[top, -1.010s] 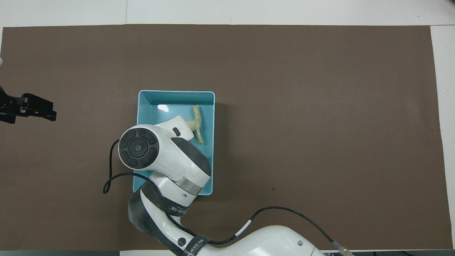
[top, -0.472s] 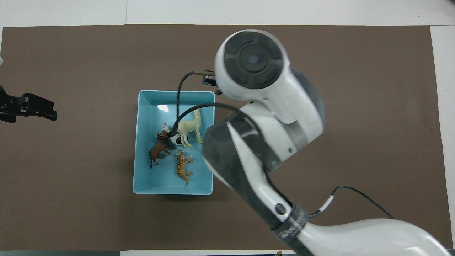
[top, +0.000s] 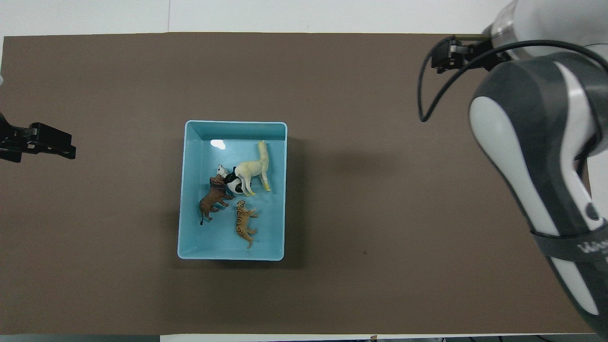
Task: Put all toys into storage box
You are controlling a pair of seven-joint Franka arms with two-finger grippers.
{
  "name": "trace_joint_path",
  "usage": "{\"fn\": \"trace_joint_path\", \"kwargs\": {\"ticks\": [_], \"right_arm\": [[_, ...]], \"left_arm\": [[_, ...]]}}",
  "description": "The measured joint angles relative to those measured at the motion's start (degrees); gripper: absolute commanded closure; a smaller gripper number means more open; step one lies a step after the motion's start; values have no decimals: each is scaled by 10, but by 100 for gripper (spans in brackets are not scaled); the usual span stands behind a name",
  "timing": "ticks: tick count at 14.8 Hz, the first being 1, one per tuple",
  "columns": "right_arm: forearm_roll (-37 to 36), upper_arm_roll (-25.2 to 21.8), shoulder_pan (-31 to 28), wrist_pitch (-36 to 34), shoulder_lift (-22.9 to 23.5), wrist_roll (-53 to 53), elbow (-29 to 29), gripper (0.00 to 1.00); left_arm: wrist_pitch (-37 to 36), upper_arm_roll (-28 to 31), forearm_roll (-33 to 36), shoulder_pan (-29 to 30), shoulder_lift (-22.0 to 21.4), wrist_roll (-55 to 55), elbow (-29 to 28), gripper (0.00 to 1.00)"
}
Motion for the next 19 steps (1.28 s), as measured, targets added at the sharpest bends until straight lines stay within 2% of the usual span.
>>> {"fn": "trace_joint_path", "kwargs": {"ticks": [3, 5, 8, 11, 19], "right_arm": [[11, 1, -48, -104, -37, -40, -10, 0], [21, 0, -75, -129, -71, -64, -49, 0], [22, 1, -105, -107, -127, -75, -146, 0], [22, 1, -112, -82, -159, -75, -199, 0], [25, 3, -127, -64, -172, -75, -187, 0]], "left_arm": [[6, 0, 0, 0, 0, 10, 0, 0], [7, 0, 0, 0, 0, 16, 0, 0], [7, 0, 0, 0, 0, 19, 0, 0], [7, 0, 0, 0, -1, 19, 0, 0], [9, -2, -1, 0, -8, 19, -2, 0]]}}
